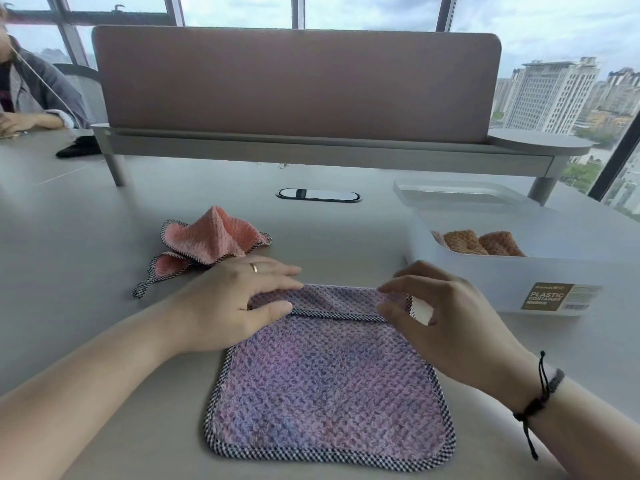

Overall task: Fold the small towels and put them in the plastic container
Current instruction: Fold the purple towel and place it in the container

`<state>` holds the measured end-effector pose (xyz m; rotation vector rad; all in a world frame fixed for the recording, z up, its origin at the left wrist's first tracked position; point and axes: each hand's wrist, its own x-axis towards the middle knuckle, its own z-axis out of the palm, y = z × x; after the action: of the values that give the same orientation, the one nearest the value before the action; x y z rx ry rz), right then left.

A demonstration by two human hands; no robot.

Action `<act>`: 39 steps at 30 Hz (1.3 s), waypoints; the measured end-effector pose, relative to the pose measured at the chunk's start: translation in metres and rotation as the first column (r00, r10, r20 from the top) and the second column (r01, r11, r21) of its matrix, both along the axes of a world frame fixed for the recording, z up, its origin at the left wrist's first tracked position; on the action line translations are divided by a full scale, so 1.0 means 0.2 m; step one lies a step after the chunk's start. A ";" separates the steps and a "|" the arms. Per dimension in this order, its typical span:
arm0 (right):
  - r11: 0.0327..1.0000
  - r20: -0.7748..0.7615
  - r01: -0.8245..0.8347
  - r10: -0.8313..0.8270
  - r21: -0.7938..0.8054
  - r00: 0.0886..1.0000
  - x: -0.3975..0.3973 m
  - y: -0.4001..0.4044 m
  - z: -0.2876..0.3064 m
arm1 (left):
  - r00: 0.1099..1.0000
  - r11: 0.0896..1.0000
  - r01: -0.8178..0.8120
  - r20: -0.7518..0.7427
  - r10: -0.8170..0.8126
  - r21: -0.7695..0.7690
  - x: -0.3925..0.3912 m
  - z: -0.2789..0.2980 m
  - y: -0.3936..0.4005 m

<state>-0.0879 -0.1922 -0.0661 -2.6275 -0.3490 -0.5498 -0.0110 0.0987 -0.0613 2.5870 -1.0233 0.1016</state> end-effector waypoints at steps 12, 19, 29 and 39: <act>0.875 -0.499 -0.321 0.108 -0.362 0.860 0.00 0.08 -0.02 | 0.977 0.861 0.144 -0.208 -0.045 0.487 -0.05 -0.01 -0.07; 0.929 -0.269 -0.266 0.196 -0.257 0.943 0.00 0.06 0.01 | 0.974 0.889 0.126 -0.225 -0.027 0.440 -0.04 -0.02 -0.05; 0.892 -0.336 -0.453 0.422 -0.016 0.842 -0.11 0.15 0.03 | 0.995 0.992 0.075 -0.068 -0.068 0.103 -0.01 -0.01 -0.03; 0.944 -0.307 -0.318 0.328 0.082 0.893 -0.12 0.19 0.04 | 0.941 0.963 0.268 -0.223 -0.254 0.034 -0.26 0.08 -0.15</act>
<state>-0.1128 -0.1541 -0.0582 -2.4970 -0.6510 -0.0189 -0.0639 0.0678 -0.0444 2.4231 -1.2898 -0.2799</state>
